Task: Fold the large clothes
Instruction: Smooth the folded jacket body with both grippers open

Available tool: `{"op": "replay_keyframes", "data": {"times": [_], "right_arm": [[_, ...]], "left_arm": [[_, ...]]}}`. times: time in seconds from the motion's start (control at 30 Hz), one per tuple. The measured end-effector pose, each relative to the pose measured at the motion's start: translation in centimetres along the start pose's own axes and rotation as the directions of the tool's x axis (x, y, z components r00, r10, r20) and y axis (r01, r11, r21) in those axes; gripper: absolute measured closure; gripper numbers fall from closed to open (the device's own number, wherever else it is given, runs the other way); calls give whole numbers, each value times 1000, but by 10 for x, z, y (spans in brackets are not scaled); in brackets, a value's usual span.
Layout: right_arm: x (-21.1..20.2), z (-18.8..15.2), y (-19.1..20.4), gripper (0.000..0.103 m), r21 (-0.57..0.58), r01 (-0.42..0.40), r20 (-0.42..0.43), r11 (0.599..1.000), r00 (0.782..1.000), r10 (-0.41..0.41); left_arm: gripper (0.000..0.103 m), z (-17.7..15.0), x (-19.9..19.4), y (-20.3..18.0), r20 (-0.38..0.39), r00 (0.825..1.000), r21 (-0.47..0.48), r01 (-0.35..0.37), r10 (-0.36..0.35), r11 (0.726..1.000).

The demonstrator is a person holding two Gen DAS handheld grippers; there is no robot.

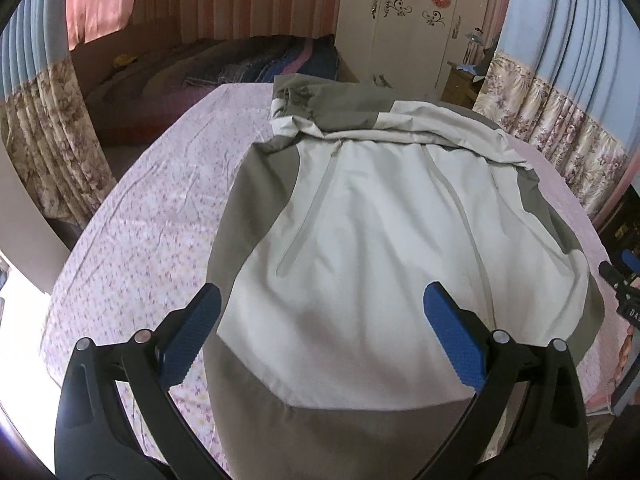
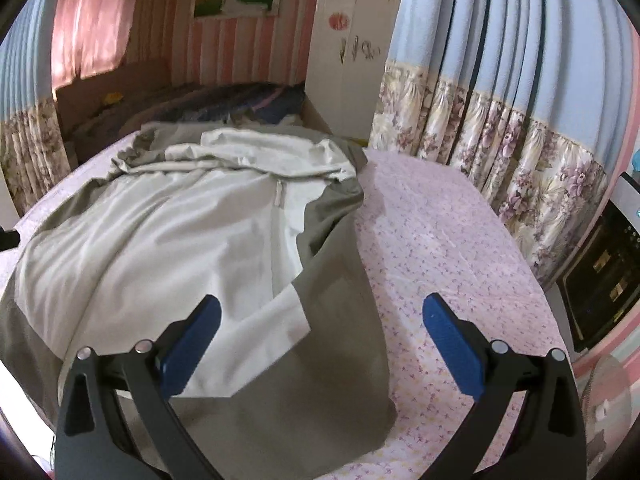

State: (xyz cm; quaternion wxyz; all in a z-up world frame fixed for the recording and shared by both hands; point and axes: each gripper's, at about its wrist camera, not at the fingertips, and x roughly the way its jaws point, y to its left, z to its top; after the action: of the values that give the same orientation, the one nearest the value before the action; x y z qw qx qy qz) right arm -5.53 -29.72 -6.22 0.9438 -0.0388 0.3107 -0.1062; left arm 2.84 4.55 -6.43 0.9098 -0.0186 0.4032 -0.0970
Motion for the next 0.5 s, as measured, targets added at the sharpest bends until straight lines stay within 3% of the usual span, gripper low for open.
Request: {"op": "replay_keyframes", "data": {"times": [0.1,0.17,0.23,0.3,0.5], "right_arm": [[-4,-6,-17,3,54,-51,9,997,999,50],[-1,-9,-24,9,70,-65,-14,995,998,66],[6,-11,-25,39,74,-87,-60,993,994,92],[13,-17,-26,51,89,-128,-111,988,984,137],[21,-33,-33,50,76,-89,-190,993,976,102]], "left_arm": [[3,-12,-2,4,11,1000,19,-20,20,1000],[3,-20,1,6,7,999,39,-33,33,999],[3,-26,6,8,-12,1000,45,-25,26,999],[3,-32,12,11,-33,999,41,-10,12,999],[3,-40,25,25,-60,998,18,-17,18,1000]]}}
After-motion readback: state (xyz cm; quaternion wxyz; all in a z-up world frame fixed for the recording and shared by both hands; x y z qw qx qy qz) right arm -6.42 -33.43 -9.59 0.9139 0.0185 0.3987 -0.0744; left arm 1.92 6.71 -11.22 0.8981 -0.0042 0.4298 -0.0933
